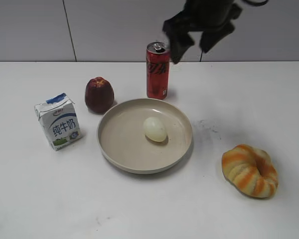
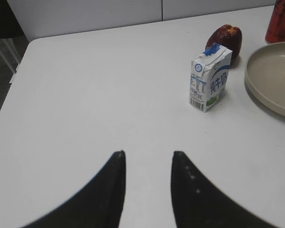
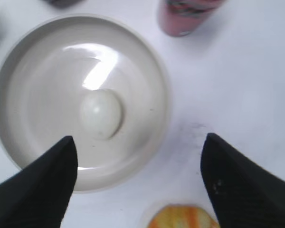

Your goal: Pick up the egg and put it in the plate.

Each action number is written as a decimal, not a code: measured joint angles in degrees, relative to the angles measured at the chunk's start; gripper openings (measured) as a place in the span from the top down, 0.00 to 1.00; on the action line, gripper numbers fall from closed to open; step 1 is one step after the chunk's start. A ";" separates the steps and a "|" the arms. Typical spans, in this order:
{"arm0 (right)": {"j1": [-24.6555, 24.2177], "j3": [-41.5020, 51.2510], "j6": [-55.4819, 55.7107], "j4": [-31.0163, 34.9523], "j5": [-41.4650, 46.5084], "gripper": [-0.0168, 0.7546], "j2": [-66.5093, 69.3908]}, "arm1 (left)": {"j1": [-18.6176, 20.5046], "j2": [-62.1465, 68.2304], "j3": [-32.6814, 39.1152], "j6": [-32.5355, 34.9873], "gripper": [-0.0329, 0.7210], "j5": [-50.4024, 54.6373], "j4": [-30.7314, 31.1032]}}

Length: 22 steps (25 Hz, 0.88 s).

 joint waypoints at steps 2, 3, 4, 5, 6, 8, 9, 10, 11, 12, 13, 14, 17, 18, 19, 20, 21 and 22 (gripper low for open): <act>-3.77 3.87 0.54 -1.37 0.24 0.17 -4.51 | 0.00 0.00 0.00 0.00 0.64 0.00 0.00; -5.42 6.45 0.95 -2.01 0.34 0.17 -7.06 | 0.00 0.00 0.00 0.00 0.64 0.00 0.00; -7.37 8.82 1.55 -2.66 0.34 0.16 -9.66 | 0.00 0.00 0.00 0.00 0.64 0.00 0.00; -9.21 11.84 1.55 -3.69 0.34 0.16 -11.86 | 0.00 0.00 0.00 0.00 0.64 0.00 0.00; -10.52 15.00 2.17 -4.61 0.34 0.16 -14.53 | 0.00 0.00 0.00 0.00 0.64 0.00 0.00; -12.62 20.93 3.15 -6.22 0.34 0.16 -19.94 | 0.00 0.00 0.00 0.00 0.64 0.00 0.00; -13.06 24.14 3.89 -7.11 0.34 0.16 -22.24 | 0.00 0.00 0.00 0.00 0.64 0.00 0.00; -13.29 27.35 4.79 -8.07 0.42 0.16 -24.98 | 0.00 0.00 0.00 0.00 0.64 0.00 0.00; -13.45 30.51 5.52 -8.86 0.51 0.16 -27.77 | 0.00 0.00 0.00 0.00 0.64 0.00 0.00; -13.45 33.11 6.45 -9.71 0.51 0.16 -30.15 | 0.00 0.00 0.00 0.00 0.64 0.00 0.00; -13.45 36.20 7.42 -10.12 0.57 0.16 -33.17 | 0.00 0.00 0.00 0.00 0.64 0.00 0.00; -13.45 39.27 8.00 -10.41 0.57 0.16 -36.30 | 0.00 0.00 0.00 0.00 0.64 0.00 0.00; -13.45 47.46 9.43 -10.47 0.62 0.16 -45.59 | 0.00 0.00 0.00 0.00 0.64 0.00 0.00; -13.45 50.15 9.52 -10.47 0.62 0.16 -49.02 | 0.00 0.00 0.00 0.00 0.64 0.00 0.00; -13.45 52.28 9.65 -10.47 0.67 0.16 -52.03 | 0.00 0.00 0.00 0.00 0.64 0.00 0.00; -13.45 54.72 9.83 -10.47 0.67 0.16 -55.75 | 0.00 0.00 0.00 0.00 0.64 0.00 0.00; -13.45 57.12 9.89 -10.47 0.48 0.16 -59.59 | 0.00 0.00 0.00 0.00 0.64 0.00 0.00; -13.45 59.07 10.00 -10.47 0.00 0.16 -63.49 | 0.00 0.00 0.00 0.00 0.64 0.00 0.00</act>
